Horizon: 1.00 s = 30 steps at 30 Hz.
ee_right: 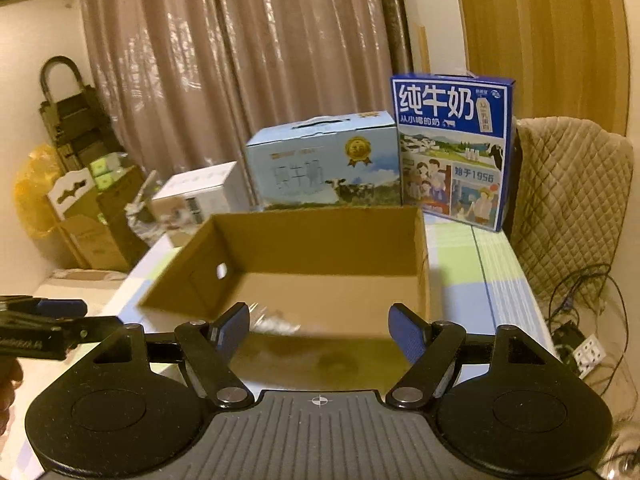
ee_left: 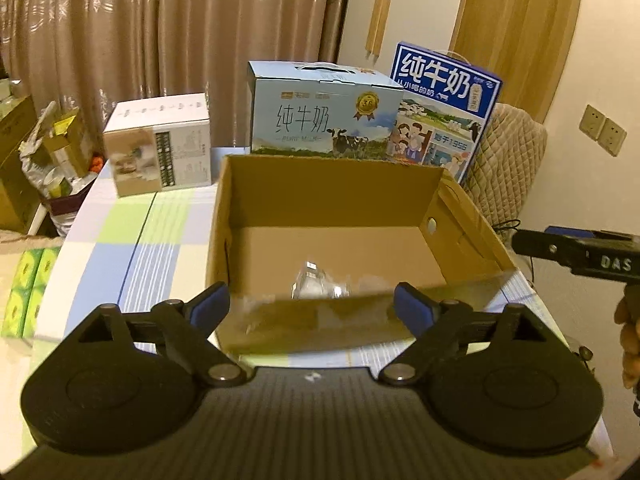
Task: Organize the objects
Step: 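Withdraw both tools from the cardboard box back over the table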
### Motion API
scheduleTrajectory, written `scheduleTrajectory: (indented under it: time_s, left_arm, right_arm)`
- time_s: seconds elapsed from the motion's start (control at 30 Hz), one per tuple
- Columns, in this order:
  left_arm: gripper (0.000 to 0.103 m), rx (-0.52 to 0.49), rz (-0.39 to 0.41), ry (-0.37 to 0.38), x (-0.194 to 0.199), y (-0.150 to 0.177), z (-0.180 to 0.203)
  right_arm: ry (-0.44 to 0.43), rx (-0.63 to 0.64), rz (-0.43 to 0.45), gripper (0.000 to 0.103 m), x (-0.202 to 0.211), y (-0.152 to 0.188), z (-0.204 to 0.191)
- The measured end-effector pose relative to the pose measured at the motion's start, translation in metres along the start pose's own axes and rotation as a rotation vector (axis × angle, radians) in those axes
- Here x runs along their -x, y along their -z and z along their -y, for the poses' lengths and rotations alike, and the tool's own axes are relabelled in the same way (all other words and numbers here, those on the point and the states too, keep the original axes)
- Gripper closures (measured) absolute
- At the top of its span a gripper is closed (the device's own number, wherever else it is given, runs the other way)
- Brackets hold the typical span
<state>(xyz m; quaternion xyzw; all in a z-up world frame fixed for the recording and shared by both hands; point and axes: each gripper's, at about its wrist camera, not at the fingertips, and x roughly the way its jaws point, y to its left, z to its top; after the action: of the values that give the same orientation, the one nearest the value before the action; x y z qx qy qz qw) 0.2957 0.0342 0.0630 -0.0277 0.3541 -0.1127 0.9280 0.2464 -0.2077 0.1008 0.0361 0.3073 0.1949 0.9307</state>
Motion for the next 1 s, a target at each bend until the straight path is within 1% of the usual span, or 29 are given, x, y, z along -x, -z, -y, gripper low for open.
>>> scheduleTrajectory:
  time_s: [0.13, 0.27, 0.43, 0.53, 0.6, 0.77, 0.9, 1.0]
  left_arm:
    - [0.014, 0.002, 0.011, -0.019, 0.035, 0.027, 0.000]
    - [0.013, 0.006, 0.017, -0.029, 0.070, 0.059, 0.001]
    - [0.012, 0.015, 0.021, -0.052, 0.102, 0.098, 0.003]
    - [0.012, 0.009, 0.018, -0.065, 0.114, 0.119, 0.007]
    - [0.012, 0.008, 0.015, -0.067, 0.118, 0.130, 0.010]
    - [0.012, 0.056, 0.007, -0.050, 0.127, 0.153, 0.015]
    - [0.012, 0.040, -0.003, -0.048, 0.130, 0.162, 0.024]
    - [0.012, 0.026, -0.006, -0.053, 0.128, 0.163, 0.030]
  right_arm:
    - [-0.005, 0.007, -0.004, 0.029, 0.031, 0.038, -0.015]
    - [-0.008, -0.042, -0.024, 0.029, 0.058, 0.079, -0.024]
    - [0.034, -0.069, -0.033, 0.029, 0.088, 0.124, -0.032]
    - [0.059, -0.075, -0.043, 0.029, 0.102, 0.142, -0.034]
    - [0.073, -0.070, -0.051, 0.029, 0.110, 0.151, -0.035]
    - [0.087, -0.037, -0.067, 0.029, 0.120, 0.165, -0.034]
    - [0.107, -0.052, -0.055, 0.029, 0.120, 0.168, -0.027]
    - [0.118, -0.063, -0.056, 0.029, 0.116, 0.168, -0.022]
